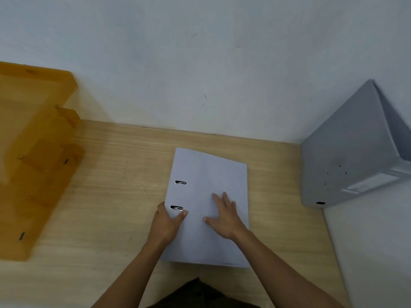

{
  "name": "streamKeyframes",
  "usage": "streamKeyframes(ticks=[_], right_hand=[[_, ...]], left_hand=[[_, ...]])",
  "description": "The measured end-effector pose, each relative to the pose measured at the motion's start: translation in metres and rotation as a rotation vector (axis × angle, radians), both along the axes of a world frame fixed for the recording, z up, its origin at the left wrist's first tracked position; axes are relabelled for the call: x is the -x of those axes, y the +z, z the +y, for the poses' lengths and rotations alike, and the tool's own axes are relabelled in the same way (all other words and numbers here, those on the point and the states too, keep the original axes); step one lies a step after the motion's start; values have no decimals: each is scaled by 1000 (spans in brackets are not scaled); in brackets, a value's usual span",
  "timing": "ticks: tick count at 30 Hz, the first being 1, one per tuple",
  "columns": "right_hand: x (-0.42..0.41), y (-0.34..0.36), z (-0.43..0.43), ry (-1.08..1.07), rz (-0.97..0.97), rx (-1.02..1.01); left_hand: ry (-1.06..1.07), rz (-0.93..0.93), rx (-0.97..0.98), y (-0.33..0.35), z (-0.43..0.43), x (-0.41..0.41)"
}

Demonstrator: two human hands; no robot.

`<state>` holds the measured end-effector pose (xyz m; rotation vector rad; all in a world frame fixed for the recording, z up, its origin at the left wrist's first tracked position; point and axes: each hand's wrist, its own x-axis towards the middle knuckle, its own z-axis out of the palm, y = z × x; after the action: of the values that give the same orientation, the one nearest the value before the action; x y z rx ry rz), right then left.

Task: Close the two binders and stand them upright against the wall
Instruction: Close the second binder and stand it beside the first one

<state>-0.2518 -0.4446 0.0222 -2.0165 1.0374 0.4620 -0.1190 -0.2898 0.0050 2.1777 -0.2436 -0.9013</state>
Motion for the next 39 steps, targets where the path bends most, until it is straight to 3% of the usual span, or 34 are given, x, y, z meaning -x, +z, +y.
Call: streamKeyframes(ticks=[10, 13, 16, 19, 21, 26, 31, 35, 39], right_hand=[[21, 0, -14, -120, -68, -243], [24, 10, -16, -190, -103, -346], [24, 22, -19, -194, -139, -329], [18, 38, -21, -223, -169, -287], [18, 50, -23, -236, -206, -283], [32, 73, -39, -298, -308, -236], [58, 101, -62, -414, -550, -233], [98, 135, -88, -379, -780, -217], [146, 145, -114, -363, -872, -184]], left_hand=[[85, 3, -7, -3, -2, 4], [246, 193, 90, 6, -3, 1], [364, 508, 233, 20, -8, 8], [268, 732, 414, 38, -28, 29], [193, 755, 515, 56, -50, 46], [-2, 681, 568, 92, -89, 67], [-192, 466, 617, 123, -121, 90], [-345, 264, 650, 141, -137, 106], [-465, 151, 638, 142, -154, 123]])
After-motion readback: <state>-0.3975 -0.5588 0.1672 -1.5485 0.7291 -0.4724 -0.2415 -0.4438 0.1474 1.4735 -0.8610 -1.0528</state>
